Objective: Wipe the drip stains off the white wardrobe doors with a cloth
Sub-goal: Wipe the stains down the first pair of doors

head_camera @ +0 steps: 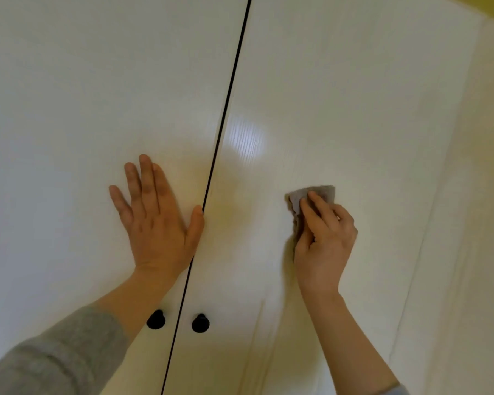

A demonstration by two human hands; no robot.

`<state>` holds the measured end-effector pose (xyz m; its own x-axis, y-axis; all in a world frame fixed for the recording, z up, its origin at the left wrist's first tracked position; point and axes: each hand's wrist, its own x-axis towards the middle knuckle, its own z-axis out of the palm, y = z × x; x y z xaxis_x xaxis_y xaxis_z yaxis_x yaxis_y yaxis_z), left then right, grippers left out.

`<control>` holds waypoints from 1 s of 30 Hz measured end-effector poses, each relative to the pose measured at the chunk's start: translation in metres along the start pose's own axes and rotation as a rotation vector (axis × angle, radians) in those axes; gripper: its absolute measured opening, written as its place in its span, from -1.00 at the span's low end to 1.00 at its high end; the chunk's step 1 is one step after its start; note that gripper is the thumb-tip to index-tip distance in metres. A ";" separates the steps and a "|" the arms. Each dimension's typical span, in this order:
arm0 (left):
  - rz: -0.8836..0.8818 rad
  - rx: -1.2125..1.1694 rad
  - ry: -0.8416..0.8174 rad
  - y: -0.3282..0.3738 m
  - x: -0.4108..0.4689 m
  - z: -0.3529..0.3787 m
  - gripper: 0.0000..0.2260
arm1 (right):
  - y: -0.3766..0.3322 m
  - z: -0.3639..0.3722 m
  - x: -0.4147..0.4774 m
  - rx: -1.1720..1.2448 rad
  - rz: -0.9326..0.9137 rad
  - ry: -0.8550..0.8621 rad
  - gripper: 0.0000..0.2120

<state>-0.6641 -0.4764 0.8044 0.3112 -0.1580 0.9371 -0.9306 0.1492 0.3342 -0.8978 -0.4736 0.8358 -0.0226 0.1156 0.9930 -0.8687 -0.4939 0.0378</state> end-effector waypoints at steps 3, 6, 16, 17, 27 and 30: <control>-0.002 -0.014 -0.002 -0.001 0.001 0.000 -0.24 | -0.004 0.000 -0.003 0.008 0.137 0.018 -0.70; -0.001 -0.015 0.009 -0.001 0.001 0.000 -0.24 | -0.004 -0.007 -0.004 0.036 0.181 -0.061 -0.69; -0.008 -0.005 0.013 0.001 0.000 -0.001 -0.25 | -0.009 0.009 0.006 0.144 0.370 0.048 -0.76; -0.009 -0.008 0.015 0.001 0.000 -0.001 -0.25 | -0.006 0.009 0.002 0.130 0.337 0.037 -0.70; -0.006 -0.005 0.024 0.001 0.001 0.000 -0.25 | 0.006 0.011 -0.006 0.103 0.153 0.084 -0.86; -0.015 0.002 0.019 0.001 0.002 0.000 -0.25 | 0.006 0.014 -0.016 0.134 0.068 0.093 -0.93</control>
<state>-0.6646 -0.4769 0.8068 0.3289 -0.1420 0.9336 -0.9261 0.1451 0.3483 -0.8952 -0.4908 0.8213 -0.1300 0.1548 0.9794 -0.7901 -0.6130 -0.0080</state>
